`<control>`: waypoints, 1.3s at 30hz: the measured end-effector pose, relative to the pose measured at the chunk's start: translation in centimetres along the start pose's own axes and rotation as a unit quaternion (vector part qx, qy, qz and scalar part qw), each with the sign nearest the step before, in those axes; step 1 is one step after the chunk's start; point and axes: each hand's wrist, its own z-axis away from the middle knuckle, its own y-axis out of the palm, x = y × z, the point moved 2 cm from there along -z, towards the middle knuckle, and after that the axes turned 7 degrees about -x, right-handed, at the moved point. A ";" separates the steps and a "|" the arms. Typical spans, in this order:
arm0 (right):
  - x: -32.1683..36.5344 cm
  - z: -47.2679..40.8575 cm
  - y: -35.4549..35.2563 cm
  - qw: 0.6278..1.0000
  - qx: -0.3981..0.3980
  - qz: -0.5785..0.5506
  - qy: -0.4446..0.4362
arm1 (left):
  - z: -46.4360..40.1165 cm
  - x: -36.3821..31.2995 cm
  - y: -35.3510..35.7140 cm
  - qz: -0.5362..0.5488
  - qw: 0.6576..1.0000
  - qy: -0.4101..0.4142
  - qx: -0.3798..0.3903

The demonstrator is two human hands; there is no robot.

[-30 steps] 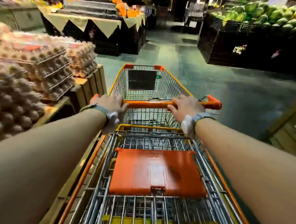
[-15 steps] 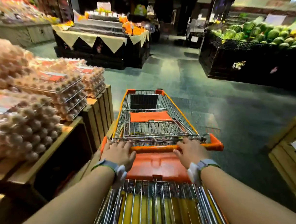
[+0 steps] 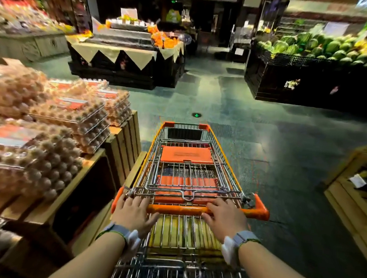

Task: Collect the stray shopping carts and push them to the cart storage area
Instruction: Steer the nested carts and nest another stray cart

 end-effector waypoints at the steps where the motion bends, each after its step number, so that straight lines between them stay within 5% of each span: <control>1: 0.1 0.5 -0.1 1.000 0.005 0.000 0.000 | 0.6 0.0 -0.1 -0.006 1.000 0.000 -0.004; 18: -0.8 -1.7 0.4 0.997 0.054 -0.058 -0.005 | -0.7 -0.3 -1.4 -0.056 0.998 -0.009 0.031; 29: -1.7 -11.5 0.5 0.990 0.124 -0.046 0.059 | -12.4 0.8 -1.6 -0.044 0.987 0.070 0.141; 39: -4.1 -22.4 1.7 0.990 0.127 0.023 0.065 | -23.6 1.4 -2.1 -0.103 0.975 0.139 0.139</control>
